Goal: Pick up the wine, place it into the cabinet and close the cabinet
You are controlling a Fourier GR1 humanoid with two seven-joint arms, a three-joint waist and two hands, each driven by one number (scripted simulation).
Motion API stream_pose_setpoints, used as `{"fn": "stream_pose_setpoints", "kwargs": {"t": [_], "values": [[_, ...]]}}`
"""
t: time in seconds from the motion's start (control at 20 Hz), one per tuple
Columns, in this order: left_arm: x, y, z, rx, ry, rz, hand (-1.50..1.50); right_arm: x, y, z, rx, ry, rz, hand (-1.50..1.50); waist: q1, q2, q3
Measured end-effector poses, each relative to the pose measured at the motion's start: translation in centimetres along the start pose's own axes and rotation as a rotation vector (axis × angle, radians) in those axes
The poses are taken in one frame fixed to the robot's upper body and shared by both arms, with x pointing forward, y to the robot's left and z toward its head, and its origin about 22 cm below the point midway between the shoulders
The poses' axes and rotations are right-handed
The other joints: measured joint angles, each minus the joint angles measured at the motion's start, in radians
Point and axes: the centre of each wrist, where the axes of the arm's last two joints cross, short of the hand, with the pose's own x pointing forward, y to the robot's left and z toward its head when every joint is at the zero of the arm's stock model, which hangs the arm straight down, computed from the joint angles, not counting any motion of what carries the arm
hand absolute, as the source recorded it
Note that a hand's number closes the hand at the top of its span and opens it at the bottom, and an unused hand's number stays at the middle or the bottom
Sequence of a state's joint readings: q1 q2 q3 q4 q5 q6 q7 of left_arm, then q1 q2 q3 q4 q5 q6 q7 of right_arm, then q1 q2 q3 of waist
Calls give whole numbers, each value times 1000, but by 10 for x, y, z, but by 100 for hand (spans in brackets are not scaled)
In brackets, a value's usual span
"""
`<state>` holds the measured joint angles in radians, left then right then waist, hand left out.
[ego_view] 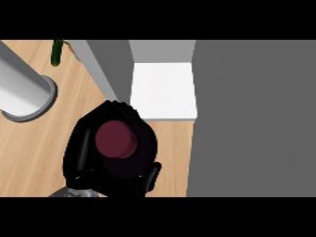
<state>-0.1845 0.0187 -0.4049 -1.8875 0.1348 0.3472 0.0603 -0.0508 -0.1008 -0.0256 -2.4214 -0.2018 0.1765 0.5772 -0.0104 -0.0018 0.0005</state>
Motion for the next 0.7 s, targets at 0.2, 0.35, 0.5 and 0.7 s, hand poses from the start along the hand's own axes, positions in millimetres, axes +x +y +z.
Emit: {"fn": "stream_pose_setpoints", "kwargs": {"t": [0.2,0.35,0.5,0.7], "values": [[1,-22,-16,6,5,-9,150,-1,0,1,3,7,-7,-150,-3,0,0],[4,-36,-29,21,0,-21,150,-1,-1,2,5,8,-6,-150,-3,0,0],[4,-49,-40,37,-6,-38,150,-2,0,0,13,-2,-11,-150,-4,0,0],[-6,-55,-51,57,-9,-59,150,-1,-2,0,16,-3,3,-150,-4,1,0]]}}
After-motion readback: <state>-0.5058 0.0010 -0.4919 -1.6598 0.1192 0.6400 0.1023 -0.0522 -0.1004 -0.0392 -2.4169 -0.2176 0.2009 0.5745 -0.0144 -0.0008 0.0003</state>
